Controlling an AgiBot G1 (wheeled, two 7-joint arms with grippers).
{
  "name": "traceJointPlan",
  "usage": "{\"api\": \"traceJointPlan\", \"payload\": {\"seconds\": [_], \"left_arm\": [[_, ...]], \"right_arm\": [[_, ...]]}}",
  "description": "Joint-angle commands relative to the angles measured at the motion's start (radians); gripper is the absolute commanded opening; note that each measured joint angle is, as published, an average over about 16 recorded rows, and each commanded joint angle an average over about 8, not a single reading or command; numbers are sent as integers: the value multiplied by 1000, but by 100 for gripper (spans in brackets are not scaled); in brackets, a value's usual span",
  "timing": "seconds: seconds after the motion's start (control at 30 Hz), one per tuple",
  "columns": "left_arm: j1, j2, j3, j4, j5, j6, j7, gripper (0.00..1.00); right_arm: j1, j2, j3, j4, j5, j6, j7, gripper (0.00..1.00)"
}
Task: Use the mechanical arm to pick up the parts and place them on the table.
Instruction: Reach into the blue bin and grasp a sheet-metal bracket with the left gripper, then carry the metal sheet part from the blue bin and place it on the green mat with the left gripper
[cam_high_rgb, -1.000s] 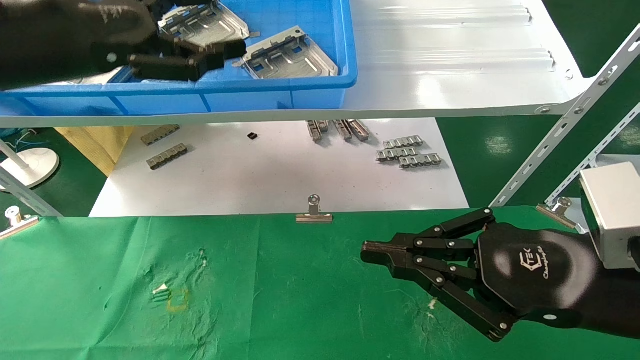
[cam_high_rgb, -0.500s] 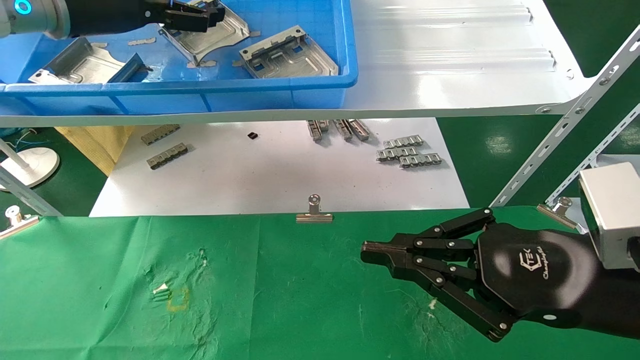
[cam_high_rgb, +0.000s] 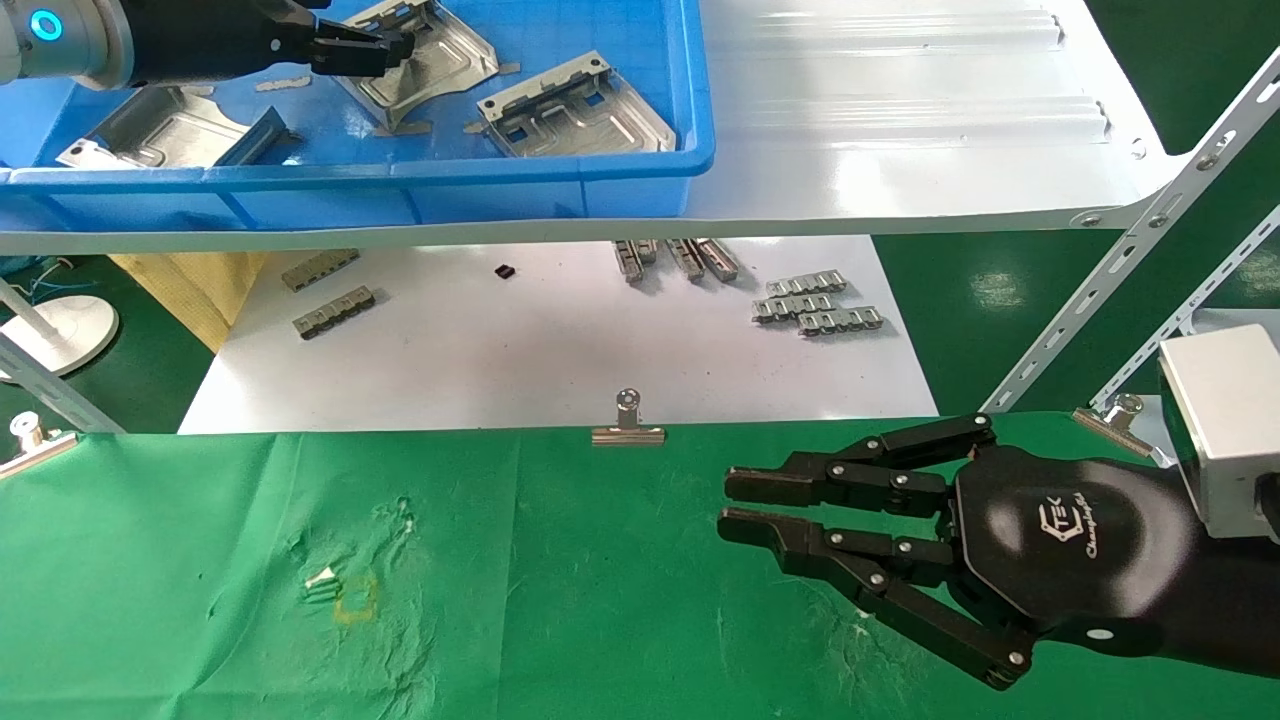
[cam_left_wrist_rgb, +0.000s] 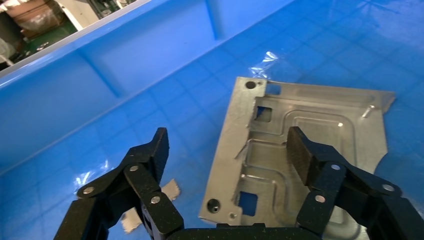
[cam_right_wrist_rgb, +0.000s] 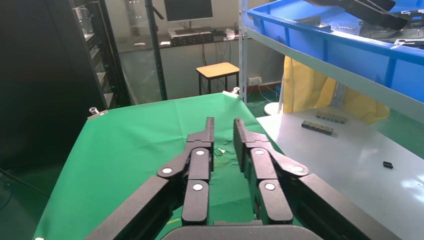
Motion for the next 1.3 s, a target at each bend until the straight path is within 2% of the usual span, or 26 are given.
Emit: {"api": "traceJointPlan", "payload": {"seconds": [0.03,0.93,1.13,1.3], "left_arm": [[-1,-1,1,5,2,-8,-2,0],[5,-13,-28,-4,-40,22,-9,0],[-7,-40,-59,-36,-85,131,23,0],[-15,-96,-85,-67,-128,335,76,0]], "right_arm": [[0,0,0,0,0,0,0,100],[0,0,0,0,0,0,0,100],[0,0,0,0,0,0,0,100],[0,0,0,0,0,0,0,100]]}}
